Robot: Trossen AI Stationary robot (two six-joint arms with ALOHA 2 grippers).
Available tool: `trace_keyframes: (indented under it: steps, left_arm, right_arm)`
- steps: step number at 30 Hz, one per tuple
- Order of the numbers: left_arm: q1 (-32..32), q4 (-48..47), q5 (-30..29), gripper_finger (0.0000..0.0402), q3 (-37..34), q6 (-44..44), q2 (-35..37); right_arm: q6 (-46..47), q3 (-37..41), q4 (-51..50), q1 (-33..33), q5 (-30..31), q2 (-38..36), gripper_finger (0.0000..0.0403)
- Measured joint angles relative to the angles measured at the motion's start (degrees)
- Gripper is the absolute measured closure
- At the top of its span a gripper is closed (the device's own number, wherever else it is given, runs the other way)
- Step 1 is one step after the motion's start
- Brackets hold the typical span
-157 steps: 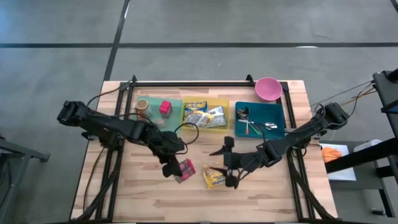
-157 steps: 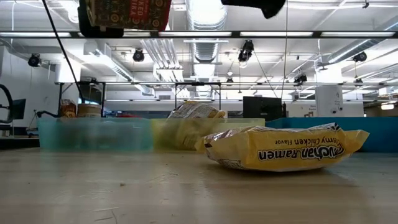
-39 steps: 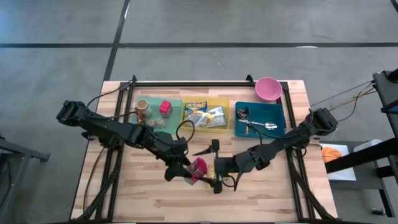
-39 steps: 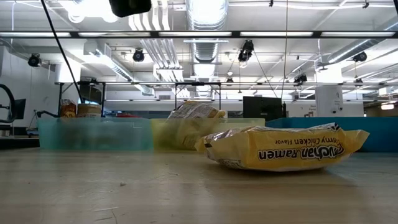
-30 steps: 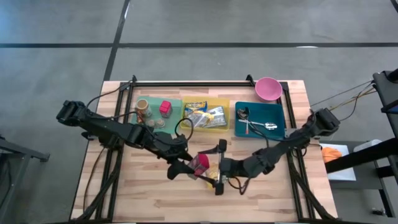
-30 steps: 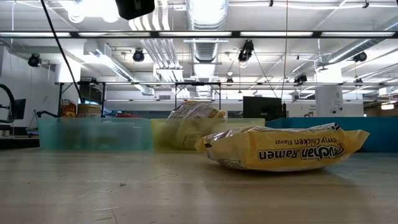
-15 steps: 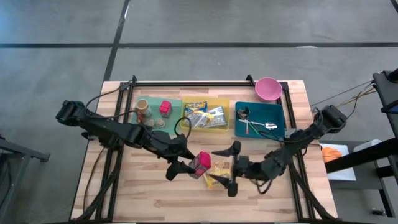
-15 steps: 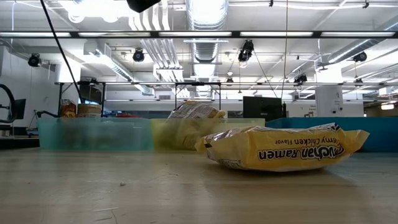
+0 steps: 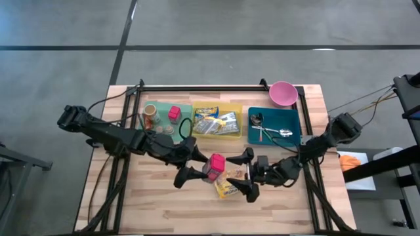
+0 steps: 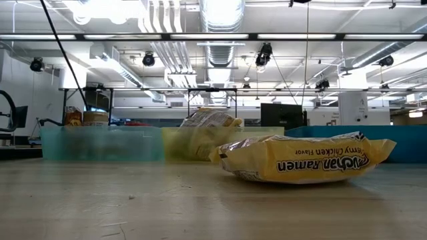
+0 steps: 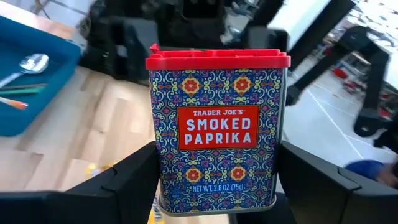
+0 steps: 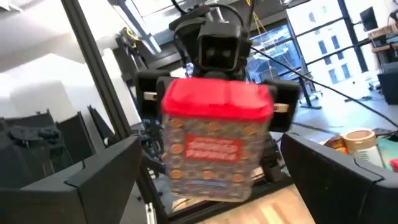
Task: Pick & Place Food Item
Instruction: Put the red seasoning can into the green bin
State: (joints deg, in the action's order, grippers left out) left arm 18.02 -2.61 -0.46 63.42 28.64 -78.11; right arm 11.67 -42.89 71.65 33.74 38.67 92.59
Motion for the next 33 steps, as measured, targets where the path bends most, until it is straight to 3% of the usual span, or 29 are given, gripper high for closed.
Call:
trace_keyframes:
  steps: [11,33]
  left_arm:
    - [0.0,0.4,-1.3,0.0110,0.0,-0.3,0.0]
    - [0.2,2.2,-0.3,0.0110,0.0,-0.3,0.0]
  right_arm:
    - [-2.8,-6.4,-0.6,-1.6,0.7,5.1,0.0023]
    - [0.4,-5.7,-3.9,-3.3,2.3,5.7,0.0023]
